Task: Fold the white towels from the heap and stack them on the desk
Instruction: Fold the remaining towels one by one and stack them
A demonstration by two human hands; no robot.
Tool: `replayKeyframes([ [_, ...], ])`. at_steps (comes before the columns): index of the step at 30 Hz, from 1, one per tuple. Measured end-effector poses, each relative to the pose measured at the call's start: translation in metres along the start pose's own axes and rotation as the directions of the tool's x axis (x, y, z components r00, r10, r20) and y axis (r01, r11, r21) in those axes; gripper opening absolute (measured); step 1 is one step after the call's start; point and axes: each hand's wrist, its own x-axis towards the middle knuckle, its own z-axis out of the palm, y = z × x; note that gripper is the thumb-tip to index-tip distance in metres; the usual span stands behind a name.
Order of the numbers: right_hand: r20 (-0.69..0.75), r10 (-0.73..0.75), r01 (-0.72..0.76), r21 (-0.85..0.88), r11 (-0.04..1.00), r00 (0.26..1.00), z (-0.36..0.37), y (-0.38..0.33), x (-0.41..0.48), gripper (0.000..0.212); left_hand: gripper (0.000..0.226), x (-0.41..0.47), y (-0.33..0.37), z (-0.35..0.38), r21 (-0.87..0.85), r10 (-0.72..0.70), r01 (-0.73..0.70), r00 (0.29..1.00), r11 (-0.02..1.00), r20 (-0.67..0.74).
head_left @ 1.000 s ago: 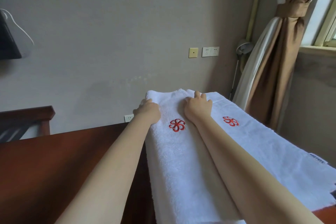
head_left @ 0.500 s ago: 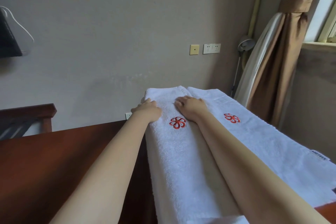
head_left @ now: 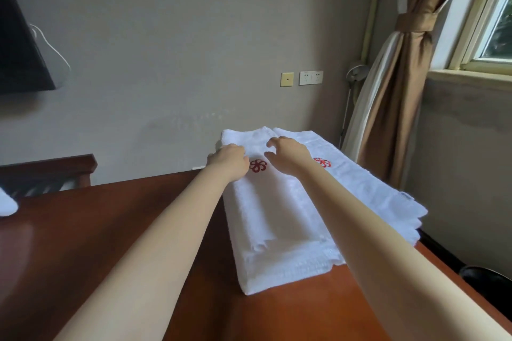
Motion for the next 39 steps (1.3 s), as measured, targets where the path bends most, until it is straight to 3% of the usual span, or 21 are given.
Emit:
replayKeyframes([
  [7, -0.06, 0.034, -0.024, 0.168, 0.985, 0.998, -0.002, 0.006, -0.1, 0.038, 0.019, -0.077, 0.029, 0.022, -0.114, 0.126, -0.115, 0.988, 0.987, 0.093],
  [9, -0.071, 0.023, -0.008, 0.198, 0.98, 0.997, 0.008, 0.004, -0.124, 0.041, 0.034, -0.091, 0.025, 0.037, -0.077, 0.153, -0.14, 0.97, 0.987, 0.191],
  [11, -0.082, -0.013, 0.027, 0.176, 0.984, 0.997, 0.018, 0.005, -0.141, 0.037, 0.052, -0.103, 0.013, 0.047, -0.061, 0.093, -0.081, 0.966, 0.995, 0.242],
  [14, -0.087, -0.087, 0.097, 0.115, 0.989, 0.992, 0.028, 0.012, -0.155, 0.033, 0.056, -0.116, -0.002, 0.054, -0.111, 0.054, -0.028, 0.97, 0.993, 0.236],
  [20, -0.003, -0.033, 0.033, 0.065, 0.997, 0.999, 0.026, 0.015, -0.163, 0.046, 0.057, -0.125, 0.004, 0.053, -0.144, 0.047, -0.013, 0.972, 0.989, 0.232],
  [23, 0.007, -0.001, 0.0, 0.099, 0.995, 1.0, 0.011, 0.01, -0.161, 0.038, 0.057, -0.13, 0.001, 0.041, -0.164, 0.05, -0.024, 0.986, 0.986, 0.157],
  [26, -0.096, 0.006, 0.004, 0.102, 0.995, 0.995, -0.006, -0.007, -0.163, 0.039, 0.049, -0.138, -0.007, 0.022, -0.261, 0.048, -0.053, 0.999, 0.964, -0.023],
  [31, -0.132, -0.062, 0.087, 0.189, 0.978, 0.989, -0.028, -0.064, -0.175, 0.025, 0.024, -0.172, -0.028, -0.009, -0.31, -0.011, -0.084, 0.956, 0.947, -0.294],
  [34, -0.08, -0.118, 0.126, 0.099, 0.987, 0.99, -0.036, -0.102, -0.183, 0.017, 0.022, -0.196, -0.045, -0.03, -0.336, -0.053, -0.066, 0.941, 0.939, -0.334],
  [39, 0.035, -0.191, 0.19, 0.006, 0.982, 0.981, -0.054, -0.16, -0.203, 0.022, 0.026, -0.236, -0.088, -0.073, -0.311, -0.086, -0.002, 0.959, 0.95, -0.269],
])
